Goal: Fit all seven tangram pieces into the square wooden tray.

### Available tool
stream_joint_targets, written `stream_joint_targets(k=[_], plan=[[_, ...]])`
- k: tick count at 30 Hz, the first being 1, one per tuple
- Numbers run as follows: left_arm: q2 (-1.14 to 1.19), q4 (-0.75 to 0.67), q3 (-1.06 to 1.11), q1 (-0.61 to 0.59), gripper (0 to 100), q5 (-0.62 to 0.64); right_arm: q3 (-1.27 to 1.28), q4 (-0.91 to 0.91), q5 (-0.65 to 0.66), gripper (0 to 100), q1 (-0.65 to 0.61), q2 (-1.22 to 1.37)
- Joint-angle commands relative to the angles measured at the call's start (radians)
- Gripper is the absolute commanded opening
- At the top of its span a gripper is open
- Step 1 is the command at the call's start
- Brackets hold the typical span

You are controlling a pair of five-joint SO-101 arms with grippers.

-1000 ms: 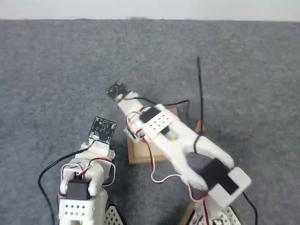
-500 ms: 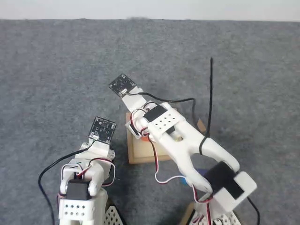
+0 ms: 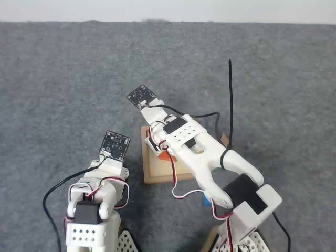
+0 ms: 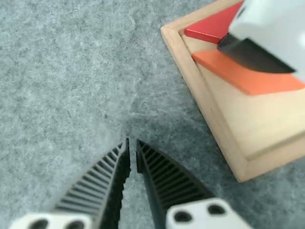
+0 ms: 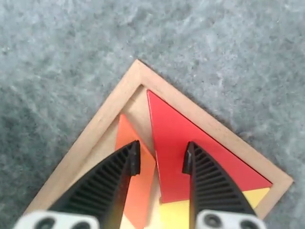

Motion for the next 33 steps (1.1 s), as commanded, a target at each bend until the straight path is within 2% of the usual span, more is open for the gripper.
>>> stream_joint_targets(k=[1,8,19,30,33], plan=[[-0.017,0.003,-0.010,-0.006,2,-0.008,-0.012,-0.007,-0.006,16.1,0.008,-0.030],[-0.017,0.003,-0.010,-0.006,2,-0.008,0.044,0.002,0.002,12.7,-0.015,-0.019],[-0.017,0.003,-0.010,-0.006,2,-0.008,0.175,0.061,0.101,11.7,-0.024,-0.111],[-0.017,0.003,-0.010,-0.006,2,-0.008,0.216,0.059,0.094,11.4,-0.028,-0.249],[-0.017,0.003,-0.010,-0.006,2,-0.008,0.153,0.061,0.046,6.3,-0.027,-0.288]])
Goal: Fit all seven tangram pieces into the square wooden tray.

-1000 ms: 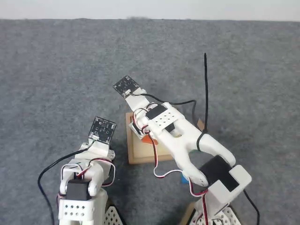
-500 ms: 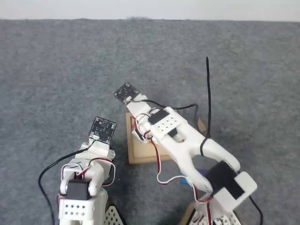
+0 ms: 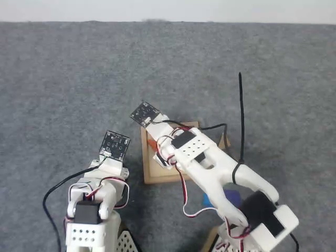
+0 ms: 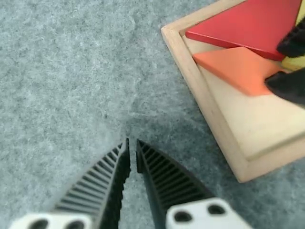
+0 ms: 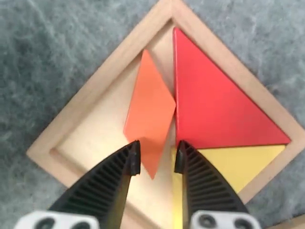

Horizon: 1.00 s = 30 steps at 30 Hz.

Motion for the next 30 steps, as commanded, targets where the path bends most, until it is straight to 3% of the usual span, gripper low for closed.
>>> stream_joint_targets(k=[1,16,30], plan=[[-0.017,0.003,-0.010,-0.006,2,-0.008,-0.106,0.016,-0.044,4.3,-0.005,-0.071],[-0.017,0.003,-0.010,-0.006,2,-0.008,-0.262,0.018,-0.043,0.6,-0.054,0.216],[-0.017,0.003,-0.010,-0.006,2,-0.008,-0.069,0.047,0.009,0.6,-0.047,0.093]])
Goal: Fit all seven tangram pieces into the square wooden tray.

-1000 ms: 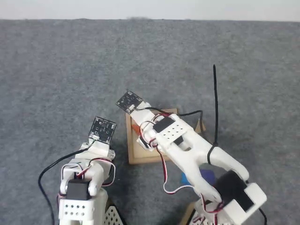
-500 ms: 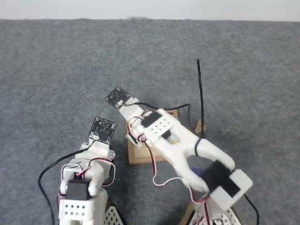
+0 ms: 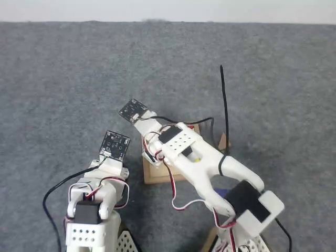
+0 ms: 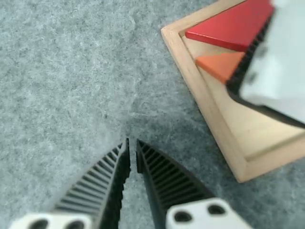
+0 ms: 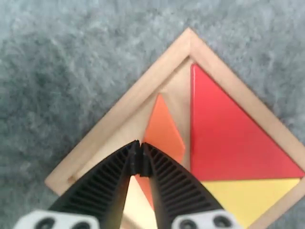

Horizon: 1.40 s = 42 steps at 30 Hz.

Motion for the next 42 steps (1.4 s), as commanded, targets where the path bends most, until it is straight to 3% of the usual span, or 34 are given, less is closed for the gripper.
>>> stream_joint_targets(k=[1,12,23,31,37,42], plan=[[-0.017,0.003,-0.010,-0.006,2,-0.008,0.095,0.024,0.046,0.6,0.007,-0.079],[-0.017,0.003,-0.010,-0.006,2,-0.008,0.307,0.025,0.180,0.6,0.156,-0.248],[-0.017,0.003,-0.010,-0.006,2,-0.008,0.344,0.114,0.267,0.7,0.269,-0.361],[-0.017,0.003,-0.010,-0.006,2,-0.008,0.356,0.160,0.198,1.3,0.263,-0.585],[-0.017,0.003,-0.010,-0.006,2,-0.008,0.364,0.240,0.089,8.8,0.260,-0.734],[-0.017,0.003,-0.010,-0.006,2,-0.008,0.362,0.277,0.031,9.5,0.400,-0.743]])
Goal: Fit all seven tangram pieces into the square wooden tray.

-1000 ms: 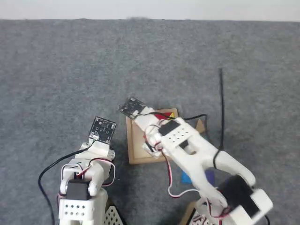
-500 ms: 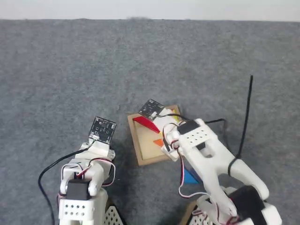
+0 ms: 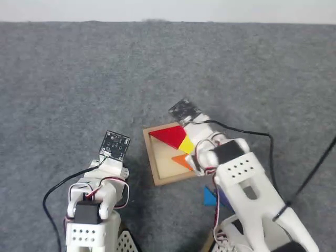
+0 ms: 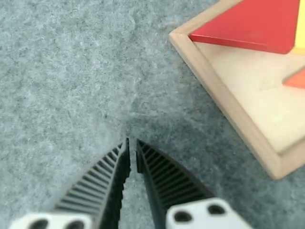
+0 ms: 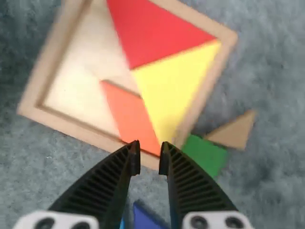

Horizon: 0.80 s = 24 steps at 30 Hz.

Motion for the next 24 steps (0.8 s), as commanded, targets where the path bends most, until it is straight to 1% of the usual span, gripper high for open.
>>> stream_joint_targets(k=[1,3,6,11,15,17,19,24], plan=[[-0.017,0.003,-0.010,-0.006,2,-0.008,-0.008,0.016,-0.038,9.5,0.134,-0.042],[-0.017,0.003,-0.010,-0.006,2,-0.008,-0.014,0.015,-0.041,9.5,0.202,-0.042],[-0.017,0.003,-0.010,-0.006,2,-0.008,-0.018,0.002,-0.043,9.5,0.248,-0.028],[-0.017,0.003,-0.010,-0.005,2,-0.008,-0.117,0.001,-0.092,9.5,0.309,0.139],[-0.017,0.003,-0.010,-0.006,2,-0.008,-0.255,0.001,-0.124,11.3,0.312,0.329],[-0.017,0.003,-0.010,-0.006,2,-0.008,-0.319,0.001,-0.161,16.0,0.311,0.406],[-0.017,0.003,-0.010,-0.006,2,-0.008,-0.373,-0.007,-0.170,20.3,0.309,0.475],[-0.017,0.003,-0.010,-0.006,2,-0.008,-0.439,-0.062,-0.178,21.2,0.308,0.599]])
